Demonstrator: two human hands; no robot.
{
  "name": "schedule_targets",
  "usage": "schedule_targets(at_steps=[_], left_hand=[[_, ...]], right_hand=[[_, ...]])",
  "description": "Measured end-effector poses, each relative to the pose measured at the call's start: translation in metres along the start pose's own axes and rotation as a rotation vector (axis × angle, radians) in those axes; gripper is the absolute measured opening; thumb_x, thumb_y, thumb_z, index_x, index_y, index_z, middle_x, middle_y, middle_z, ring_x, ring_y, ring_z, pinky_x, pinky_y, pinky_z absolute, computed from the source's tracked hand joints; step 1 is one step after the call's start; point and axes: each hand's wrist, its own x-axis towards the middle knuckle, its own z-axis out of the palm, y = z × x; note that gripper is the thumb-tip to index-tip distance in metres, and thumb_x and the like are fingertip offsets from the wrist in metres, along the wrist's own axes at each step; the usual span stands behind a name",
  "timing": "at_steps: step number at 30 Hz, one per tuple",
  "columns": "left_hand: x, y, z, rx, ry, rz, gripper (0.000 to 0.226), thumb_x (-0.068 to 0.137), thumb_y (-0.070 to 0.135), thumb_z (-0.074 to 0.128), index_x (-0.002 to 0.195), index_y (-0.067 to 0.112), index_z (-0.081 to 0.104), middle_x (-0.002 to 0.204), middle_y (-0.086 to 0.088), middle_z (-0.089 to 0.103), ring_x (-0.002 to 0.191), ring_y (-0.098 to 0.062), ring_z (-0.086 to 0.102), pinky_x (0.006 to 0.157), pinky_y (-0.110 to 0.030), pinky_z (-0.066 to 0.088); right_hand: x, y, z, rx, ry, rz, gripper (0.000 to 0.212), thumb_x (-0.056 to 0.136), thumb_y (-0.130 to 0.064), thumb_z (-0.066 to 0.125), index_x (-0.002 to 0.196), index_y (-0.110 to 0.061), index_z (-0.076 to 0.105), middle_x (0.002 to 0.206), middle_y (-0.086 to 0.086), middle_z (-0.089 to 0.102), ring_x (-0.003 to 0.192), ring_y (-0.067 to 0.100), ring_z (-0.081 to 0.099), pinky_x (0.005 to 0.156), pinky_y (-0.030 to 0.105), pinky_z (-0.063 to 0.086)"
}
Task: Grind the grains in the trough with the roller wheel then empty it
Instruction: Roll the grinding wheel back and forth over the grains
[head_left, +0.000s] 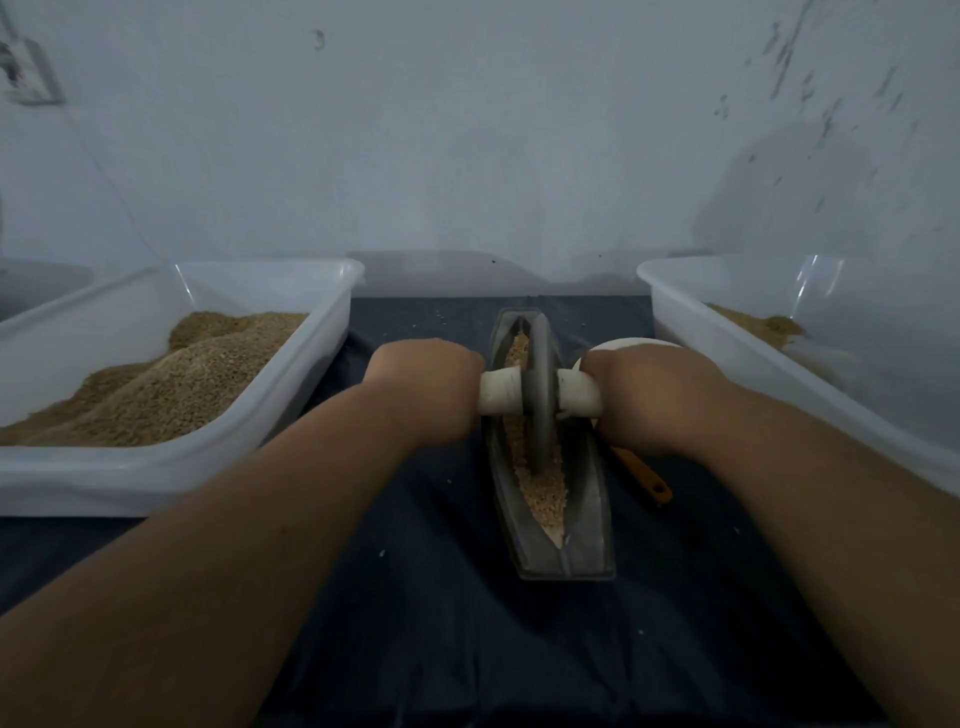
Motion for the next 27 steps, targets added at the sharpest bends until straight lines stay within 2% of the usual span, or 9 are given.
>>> schedule_targets(at_steps=[4, 6, 8, 10, 14, 16, 18, 20, 27], left_hand=[[-0.022, 0.010, -0.011, 0.058, 0.046, 0.024, 0.020, 0.082, 0.029, 0.061, 0.084, 0.030, 0.042, 0.070, 0.010, 0.042, 0.062, -0.011, 0.044, 0.052, -0.031, 0.035], [-0.028, 0.013, -0.015, 0.092, 0.066, 0.054, 0.020, 0.081, 0.028, 0.062, 0.083, 0.030, 0.042, 0.069, 0.010, 0.043, 0.060, -0.010, 0.043, 0.049, -0.029, 0.033], [-0.028, 0.013, -0.018, 0.111, 0.066, 0.080, 0.019, 0.079, 0.029, 0.062, 0.080, 0.031, 0.044, 0.069, 0.010, 0.045, 0.058, -0.008, 0.042, 0.046, -0.027, 0.030], [-0.022, 0.012, -0.019, 0.105, 0.041, 0.086, 0.018, 0.077, 0.031, 0.063, 0.073, 0.030, 0.045, 0.069, 0.010, 0.049, 0.059, -0.008, 0.045, 0.045, -0.026, 0.029], [0.002, 0.003, -0.008, 0.034, -0.023, 0.057, 0.023, 0.076, 0.036, 0.064, 0.069, 0.030, 0.043, 0.072, 0.010, 0.051, 0.061, -0.009, 0.046, 0.045, -0.025, 0.027], [0.016, -0.003, -0.002, -0.017, -0.048, 0.026, 0.016, 0.075, 0.038, 0.064, 0.078, 0.031, 0.049, 0.074, 0.010, 0.052, 0.063, -0.010, 0.048, 0.046, -0.026, 0.028], [0.029, -0.008, 0.002, -0.062, -0.070, 0.005, 0.017, 0.075, 0.039, 0.065, 0.084, 0.031, 0.053, 0.076, 0.010, 0.053, 0.065, -0.011, 0.049, 0.049, -0.027, 0.032], [0.038, -0.013, 0.005, -0.085, -0.073, -0.009, 0.018, 0.073, 0.039, 0.065, 0.084, 0.030, 0.053, 0.075, 0.010, 0.053, 0.065, -0.010, 0.050, 0.052, -0.028, 0.035], [0.030, -0.013, 0.007, -0.076, -0.043, -0.015, 0.020, 0.073, 0.042, 0.066, 0.085, 0.031, 0.053, 0.075, 0.010, 0.053, 0.066, -0.012, 0.051, 0.052, -0.028, 0.036]], right_hand=[[-0.026, -0.008, -0.008, -0.041, 0.005, 0.025, 0.024, 0.072, -0.035, 0.068, 0.093, -0.032, 0.057, 0.080, -0.008, 0.058, 0.074, 0.013, 0.058, 0.069, 0.034, 0.054], [-0.036, -0.008, -0.011, -0.015, -0.050, 0.042, 0.027, 0.072, -0.033, 0.069, 0.096, -0.031, 0.059, 0.079, -0.009, 0.056, 0.072, 0.010, 0.055, 0.061, 0.027, 0.048], [-0.041, -0.008, -0.011, 0.039, -0.160, 0.068, 0.029, 0.074, -0.032, 0.069, 0.101, -0.031, 0.056, 0.080, -0.010, 0.054, 0.069, 0.004, 0.049, 0.052, 0.020, 0.034], [-0.038, -0.007, -0.008, 0.040, -0.184, 0.085, 0.028, 0.075, -0.033, 0.069, 0.100, -0.031, 0.056, 0.081, -0.009, 0.055, 0.070, 0.005, 0.050, 0.052, 0.021, 0.034], [-0.010, -0.002, -0.002, -0.019, -0.062, 0.060, 0.016, 0.072, -0.033, 0.066, 0.086, -0.032, 0.060, 0.075, -0.008, 0.060, 0.069, 0.012, 0.059, 0.066, 0.032, 0.054], [0.009, 0.002, 0.002, -0.017, -0.046, 0.040, 0.016, 0.075, -0.033, 0.065, 0.087, -0.033, 0.056, 0.075, -0.009, 0.057, 0.066, 0.010, 0.055, 0.059, 0.030, 0.050], [0.026, 0.006, 0.004, -0.062, 0.022, 0.032, 0.018, 0.076, -0.033, 0.065, 0.084, -0.033, 0.048, 0.073, -0.010, 0.050, 0.062, 0.006, 0.046, 0.050, 0.026, 0.036], [0.037, 0.008, 0.004, -0.109, 0.068, 0.025, 0.023, 0.077, -0.031, 0.064, 0.079, -0.033, 0.041, 0.071, -0.011, 0.044, 0.059, 0.005, 0.039, 0.048, 0.026, 0.030], [0.030, 0.007, 0.006, -0.130, 0.127, 0.008, 0.025, 0.076, -0.035, 0.065, 0.080, -0.034, 0.040, 0.068, -0.011, 0.044, 0.057, 0.005, 0.039, 0.046, 0.024, 0.028]])
